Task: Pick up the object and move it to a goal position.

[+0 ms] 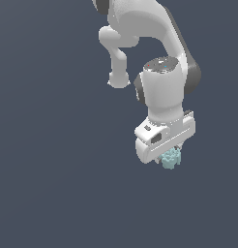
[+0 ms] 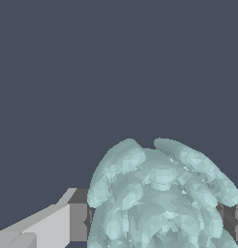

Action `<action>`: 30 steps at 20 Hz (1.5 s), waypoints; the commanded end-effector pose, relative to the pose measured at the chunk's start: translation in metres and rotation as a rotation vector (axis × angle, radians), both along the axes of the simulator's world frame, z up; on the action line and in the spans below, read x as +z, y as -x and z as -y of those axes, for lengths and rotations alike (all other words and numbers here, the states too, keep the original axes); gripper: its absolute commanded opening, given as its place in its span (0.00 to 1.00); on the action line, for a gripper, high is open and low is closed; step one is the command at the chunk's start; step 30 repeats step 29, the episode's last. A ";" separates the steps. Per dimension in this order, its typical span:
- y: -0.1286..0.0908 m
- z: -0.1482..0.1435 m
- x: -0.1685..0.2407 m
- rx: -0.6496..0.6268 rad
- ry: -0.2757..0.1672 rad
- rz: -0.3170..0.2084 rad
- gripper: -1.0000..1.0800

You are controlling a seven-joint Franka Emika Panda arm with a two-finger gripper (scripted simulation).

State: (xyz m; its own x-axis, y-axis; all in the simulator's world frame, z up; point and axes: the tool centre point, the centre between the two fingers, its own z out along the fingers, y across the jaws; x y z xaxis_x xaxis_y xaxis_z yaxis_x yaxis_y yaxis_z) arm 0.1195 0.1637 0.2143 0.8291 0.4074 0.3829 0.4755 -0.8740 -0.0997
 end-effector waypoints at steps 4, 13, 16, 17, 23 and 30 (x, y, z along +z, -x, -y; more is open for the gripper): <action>-0.010 -0.019 0.045 0.118 -0.042 0.081 0.00; -0.013 -0.046 0.115 0.297 -0.108 0.200 0.00; -0.012 -0.052 0.132 0.341 -0.125 0.229 0.00; -0.011 -0.054 0.137 0.354 -0.130 0.237 0.00; -0.008 -0.061 0.158 0.408 -0.151 0.271 0.00; -0.007 -0.062 0.165 0.425 -0.158 0.280 0.00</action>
